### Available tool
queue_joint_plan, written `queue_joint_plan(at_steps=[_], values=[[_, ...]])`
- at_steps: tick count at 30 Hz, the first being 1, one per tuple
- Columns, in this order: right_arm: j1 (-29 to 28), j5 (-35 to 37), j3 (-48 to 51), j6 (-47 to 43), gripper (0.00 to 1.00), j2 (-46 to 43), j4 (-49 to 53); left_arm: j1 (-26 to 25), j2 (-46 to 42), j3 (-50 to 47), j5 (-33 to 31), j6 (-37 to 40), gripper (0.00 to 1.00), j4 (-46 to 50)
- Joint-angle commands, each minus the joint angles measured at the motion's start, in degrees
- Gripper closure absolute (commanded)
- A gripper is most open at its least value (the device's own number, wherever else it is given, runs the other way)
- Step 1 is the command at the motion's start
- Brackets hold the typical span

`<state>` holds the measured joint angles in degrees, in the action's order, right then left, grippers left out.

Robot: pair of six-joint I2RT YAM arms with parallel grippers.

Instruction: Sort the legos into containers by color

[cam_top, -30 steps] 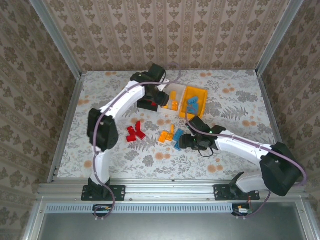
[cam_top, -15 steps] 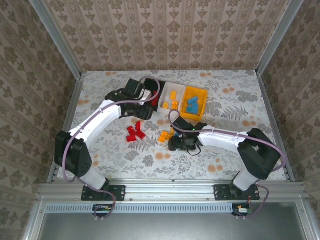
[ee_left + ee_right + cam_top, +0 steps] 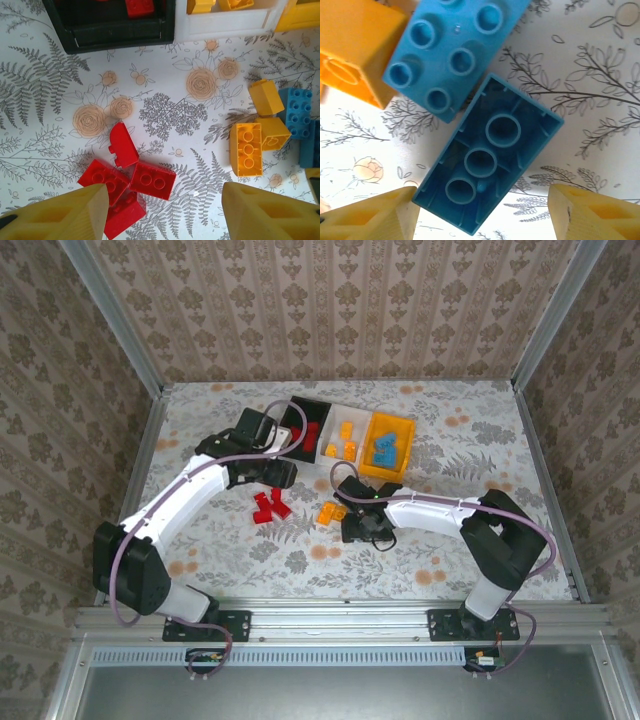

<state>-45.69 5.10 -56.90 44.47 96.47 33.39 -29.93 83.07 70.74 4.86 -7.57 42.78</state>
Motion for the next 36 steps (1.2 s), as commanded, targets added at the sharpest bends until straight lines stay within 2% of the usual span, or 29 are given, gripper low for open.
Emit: queue_joint_plan(at_steps=[1, 7, 12, 14, 17, 22, 31, 36], values=[[0.1, 4.0, 1.3, 1.6, 0.33, -2.2, 3.0, 0.4, -2.2, -0.7, 1.4, -1.2, 0.37, -0.9], [0.9, 3.5, 4.8, 1.3, 0.42, -5.2, 0.5, 0.4, -2.6, -1.4, 2.4, -1.9, 0.36, -1.4], [1.1, 3.2, 5.0, 1.4, 0.54, -4.4, -0.6, 0.4, -3.4, -2.3, 2.9, -2.6, 0.34, -1.4], [1.1, 3.0, 4.9, 1.3, 0.53, -4.0, -1.0, 0.4, -3.9, -2.9, 2.8, -2.8, 0.34, -1.4], [1.2, 3.0, 4.5, 0.9, 0.46, -3.2, -1.2, 0.4, -4.7, -3.7, 2.7, -3.0, 0.33, -1.2], [2.0, 2.9, 4.0, -0.1, 0.45, -2.1, -1.7, 0.4, -5.0, -4.3, 2.5, -3.5, 0.33, -1.4], [3.3, 2.4, 3.6, -2.4, 0.60, -2.0, -2.4, 0.4, -4.1, -4.4, 3.1, -3.9, 0.32, -1.6], [3.2, 2.2, 4.6, -2.2, 0.67, -5.8, -2.4, 0.4, -4.6, -5.1, 3.7, -4.1, 0.32, -1.9]])
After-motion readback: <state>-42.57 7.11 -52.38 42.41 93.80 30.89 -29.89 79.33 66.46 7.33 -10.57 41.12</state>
